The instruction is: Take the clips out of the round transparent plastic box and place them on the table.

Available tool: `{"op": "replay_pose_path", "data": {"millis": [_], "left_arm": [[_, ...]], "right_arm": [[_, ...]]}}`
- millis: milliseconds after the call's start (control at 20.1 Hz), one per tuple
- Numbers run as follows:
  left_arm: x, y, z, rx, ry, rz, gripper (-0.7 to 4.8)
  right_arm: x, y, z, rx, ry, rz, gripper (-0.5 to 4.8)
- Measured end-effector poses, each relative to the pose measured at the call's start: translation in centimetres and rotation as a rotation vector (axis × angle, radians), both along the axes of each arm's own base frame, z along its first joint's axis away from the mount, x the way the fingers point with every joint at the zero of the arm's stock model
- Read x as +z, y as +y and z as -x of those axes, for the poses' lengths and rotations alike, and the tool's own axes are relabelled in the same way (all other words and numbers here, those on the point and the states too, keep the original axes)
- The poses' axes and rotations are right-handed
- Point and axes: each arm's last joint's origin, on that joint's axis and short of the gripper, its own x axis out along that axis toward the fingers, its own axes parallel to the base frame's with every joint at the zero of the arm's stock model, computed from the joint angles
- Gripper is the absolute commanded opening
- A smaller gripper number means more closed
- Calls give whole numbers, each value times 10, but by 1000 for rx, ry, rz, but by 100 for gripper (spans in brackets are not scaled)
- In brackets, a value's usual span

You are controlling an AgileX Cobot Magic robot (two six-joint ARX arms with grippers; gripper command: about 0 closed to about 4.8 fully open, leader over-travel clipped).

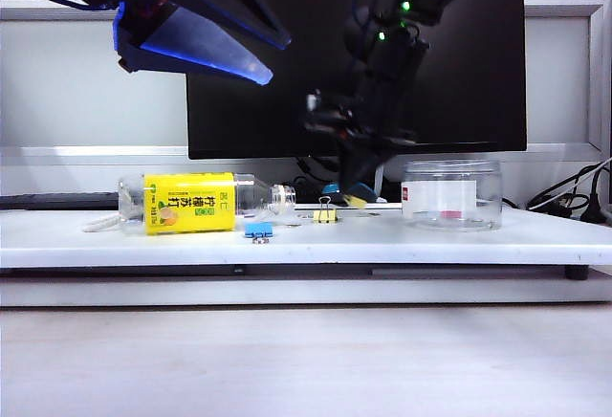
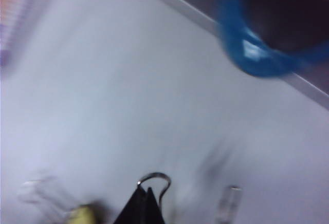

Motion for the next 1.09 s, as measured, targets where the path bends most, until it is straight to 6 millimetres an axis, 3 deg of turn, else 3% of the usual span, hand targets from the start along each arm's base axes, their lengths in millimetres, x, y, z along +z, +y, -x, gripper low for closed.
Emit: {"op": "replay_pose_path", "data": {"millis": [298, 398, 547, 646, 895, 1094], "left_arm": [[0, 0, 0, 0, -3, 2, 184], [0, 0, 0, 0, -3, 2, 184], [0, 0, 0, 0, -2, 2, 184], [0, 0, 0, 0, -2, 2, 184], [0, 0, 0, 0, 1, -1, 184], [0, 0, 0, 0, 4, -4, 184]], "right_arm": [[-4, 0, 0, -2, 8, 17, 2], [-4, 0, 0, -2, 8, 17, 56], [-5, -1, 1, -2, 23, 26, 70], [-5, -1, 2, 1, 32, 25, 120], [-5, -1, 3, 3, 49, 28, 122], [17, -3, 10, 17, 22, -10, 122]]}}
